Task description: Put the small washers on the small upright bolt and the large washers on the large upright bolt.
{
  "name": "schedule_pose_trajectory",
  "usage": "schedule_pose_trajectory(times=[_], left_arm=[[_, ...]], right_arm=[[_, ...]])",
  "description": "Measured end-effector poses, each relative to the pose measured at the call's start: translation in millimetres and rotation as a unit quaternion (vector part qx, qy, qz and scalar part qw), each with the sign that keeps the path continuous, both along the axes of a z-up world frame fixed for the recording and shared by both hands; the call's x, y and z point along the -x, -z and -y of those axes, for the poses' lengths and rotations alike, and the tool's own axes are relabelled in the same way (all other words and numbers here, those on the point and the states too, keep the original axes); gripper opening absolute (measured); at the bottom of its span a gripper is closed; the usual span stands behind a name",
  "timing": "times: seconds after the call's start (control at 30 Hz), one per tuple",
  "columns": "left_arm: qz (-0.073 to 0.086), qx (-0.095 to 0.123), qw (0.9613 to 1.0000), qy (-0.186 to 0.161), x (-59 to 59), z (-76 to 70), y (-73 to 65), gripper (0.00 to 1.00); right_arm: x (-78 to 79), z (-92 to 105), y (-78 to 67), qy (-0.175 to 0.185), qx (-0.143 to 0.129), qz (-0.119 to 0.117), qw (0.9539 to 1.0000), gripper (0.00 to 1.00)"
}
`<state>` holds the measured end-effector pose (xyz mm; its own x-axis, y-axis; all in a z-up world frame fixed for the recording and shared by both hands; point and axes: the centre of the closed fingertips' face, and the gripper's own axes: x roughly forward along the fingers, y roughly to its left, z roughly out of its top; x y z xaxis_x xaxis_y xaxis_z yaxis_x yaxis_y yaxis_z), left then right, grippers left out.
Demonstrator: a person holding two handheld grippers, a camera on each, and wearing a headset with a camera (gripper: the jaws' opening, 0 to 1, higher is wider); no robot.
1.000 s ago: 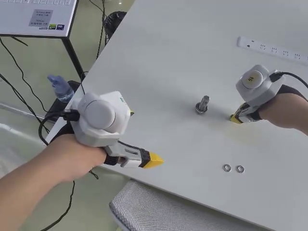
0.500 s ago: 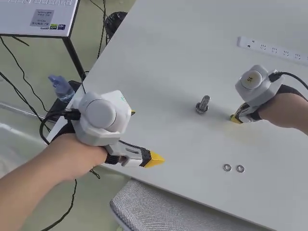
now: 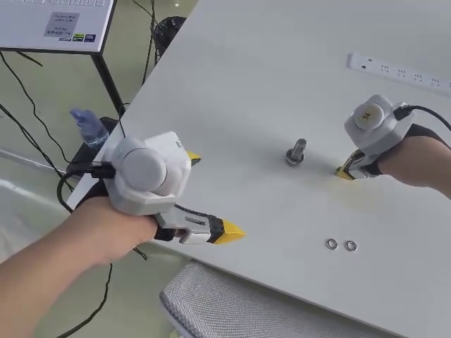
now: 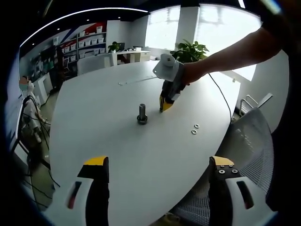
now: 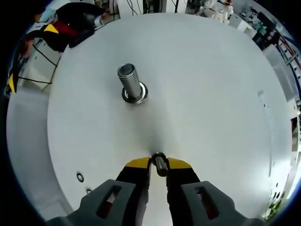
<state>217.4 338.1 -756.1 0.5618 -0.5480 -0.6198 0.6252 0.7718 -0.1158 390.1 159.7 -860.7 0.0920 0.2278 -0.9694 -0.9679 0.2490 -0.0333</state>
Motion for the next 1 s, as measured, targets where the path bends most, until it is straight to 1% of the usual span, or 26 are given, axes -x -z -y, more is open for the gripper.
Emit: schedule_pose_trajectory(times=[0.2, 0.3, 0.4, 0.43, 0.5, 0.63, 0.77, 0.83, 0.93, 0.97, 1.0], left_arm=[[0.017, 0.005, 0.9998, 0.01, -0.8, 4.2, -2.1, 0.9], [0.022, 0.008, 0.9996, 0.019, -0.2, 7.7, -3.4, 0.9], [0.022, 0.002, 0.9994, 0.026, 0.3, 8.3, -1.9, 0.9], [0.02, 0.0, 0.9995, 0.025, 0.2, 7.8, -0.2, 0.9], [0.015, 0.001, 0.9996, 0.022, 0.3, 7.3, 1.3, 0.9], [0.013, 0.005, 0.9997, 0.018, 0.2, 8.0, 1.6, 0.9], [0.012, 0.001, 0.9997, 0.02, 1.9, 9.3, 2.2, 0.89], [0.012, -0.001, 0.9997, 0.02, 2.1, 8.8, 2.5, 0.89], [0.013, 0.001, 0.9997, 0.019, 2.3, 9.5, 0.8, 0.89], [0.014, 0.001, 0.9997, 0.02, 2.4, 9.7, 0.4, 0.89], [0.014, 0.001, 0.9997, 0.02, 2.6, 9.9, 0.0, 0.89]], right_arm=[[-0.2, -0.9, 0.2, -0.001, 0.0, 0.001, 1.0, 0.14], [-1.4, -1.8, -0.1, -0.002, -0.002, 0.004, 1.0, 0.15], [-2.5, -3.1, -2.0, 0.007, -0.012, -0.002, 0.9999, 0.18], [-4.7, -3.2, -0.6, 0.007, -0.016, -0.005, 0.9998, 0.19], [-2.0, -4.2, -0.9, 0.009, -0.022, -0.013, 0.9996, 0.23], [-0.6, -4.9, -3.2, 0.005, -0.027, -0.01, 0.9996, 0.26], [0.4, -3.1, -4.8, 0.001, -0.021, -0.009, 0.9997, 0.27], [-0.8, -3.2, -7.2, 0.002, -0.021, -0.008, 0.9997, 0.27], [-1.9, -4.3, -11.8, -0.001, -0.022, -0.005, 0.9997, 0.28], [-4.3, -4.3, -14.2, -0.001, -0.023, 0.002, 0.9997, 0.28], [-4.7, -3.7, -15.5, -0.001, -0.022, 0.003, 0.9998, 0.28]])
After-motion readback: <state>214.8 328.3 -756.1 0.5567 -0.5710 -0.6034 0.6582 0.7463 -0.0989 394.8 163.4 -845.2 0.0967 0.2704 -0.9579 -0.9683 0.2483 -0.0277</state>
